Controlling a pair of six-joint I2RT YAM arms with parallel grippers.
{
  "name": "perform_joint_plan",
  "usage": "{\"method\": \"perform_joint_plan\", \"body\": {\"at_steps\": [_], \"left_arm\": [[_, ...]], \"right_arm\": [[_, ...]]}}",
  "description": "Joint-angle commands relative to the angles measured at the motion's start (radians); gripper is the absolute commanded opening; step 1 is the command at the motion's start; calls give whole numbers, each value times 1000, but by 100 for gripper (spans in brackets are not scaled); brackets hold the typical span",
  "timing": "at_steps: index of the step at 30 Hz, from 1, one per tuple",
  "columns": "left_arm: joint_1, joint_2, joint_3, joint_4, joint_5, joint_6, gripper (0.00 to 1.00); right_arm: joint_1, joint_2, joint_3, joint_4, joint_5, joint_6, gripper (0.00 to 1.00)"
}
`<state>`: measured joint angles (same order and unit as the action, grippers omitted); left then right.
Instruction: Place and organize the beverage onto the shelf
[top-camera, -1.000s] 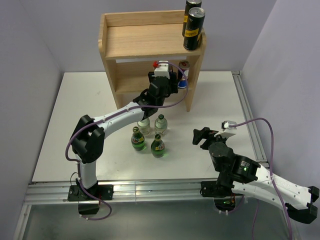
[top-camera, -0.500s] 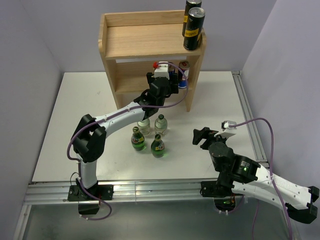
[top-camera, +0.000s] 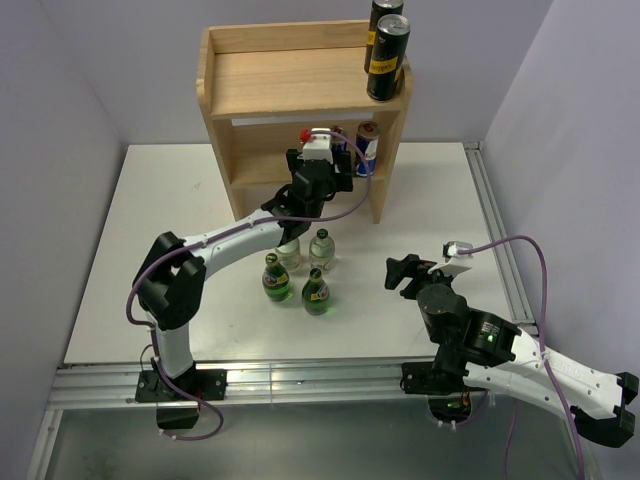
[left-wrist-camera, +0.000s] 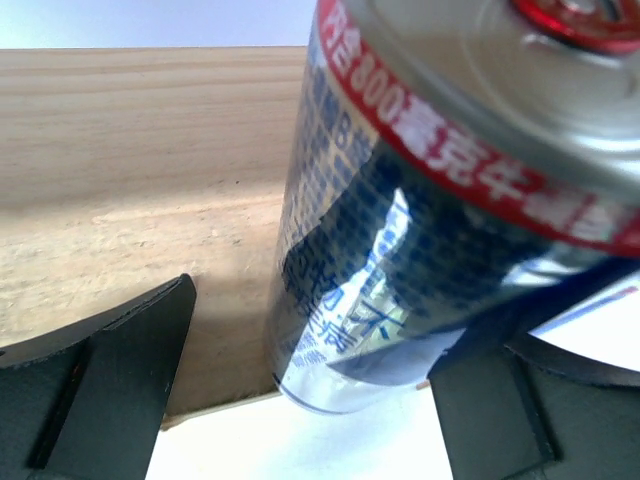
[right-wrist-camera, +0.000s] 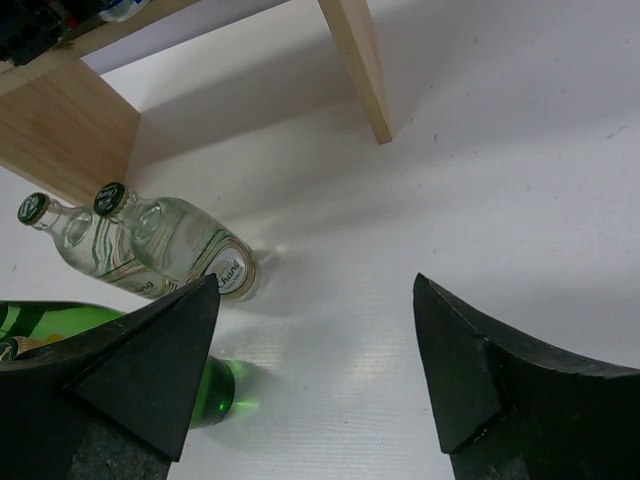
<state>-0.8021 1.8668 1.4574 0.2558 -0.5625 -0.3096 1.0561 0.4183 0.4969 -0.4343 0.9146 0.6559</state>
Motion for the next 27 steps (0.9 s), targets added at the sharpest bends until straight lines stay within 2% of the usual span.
{"method": "perform_joint_plan", "body": {"at_steps": [1,11,23,27], "left_arm": [[11,-58,-29,5,15,18,99],[11,-69,-58,17,75,27,99],[12,-90,-111,92,289,63,99],[12,-92,-114,91,297,69,99]], "right_arm": [[4,4,-8,31,12,-4,85],[4,8,-4,26,10,-1,84],[4,11,-6,31,13,-6,85],[4,17,-6,32,13,-7,85]]}}
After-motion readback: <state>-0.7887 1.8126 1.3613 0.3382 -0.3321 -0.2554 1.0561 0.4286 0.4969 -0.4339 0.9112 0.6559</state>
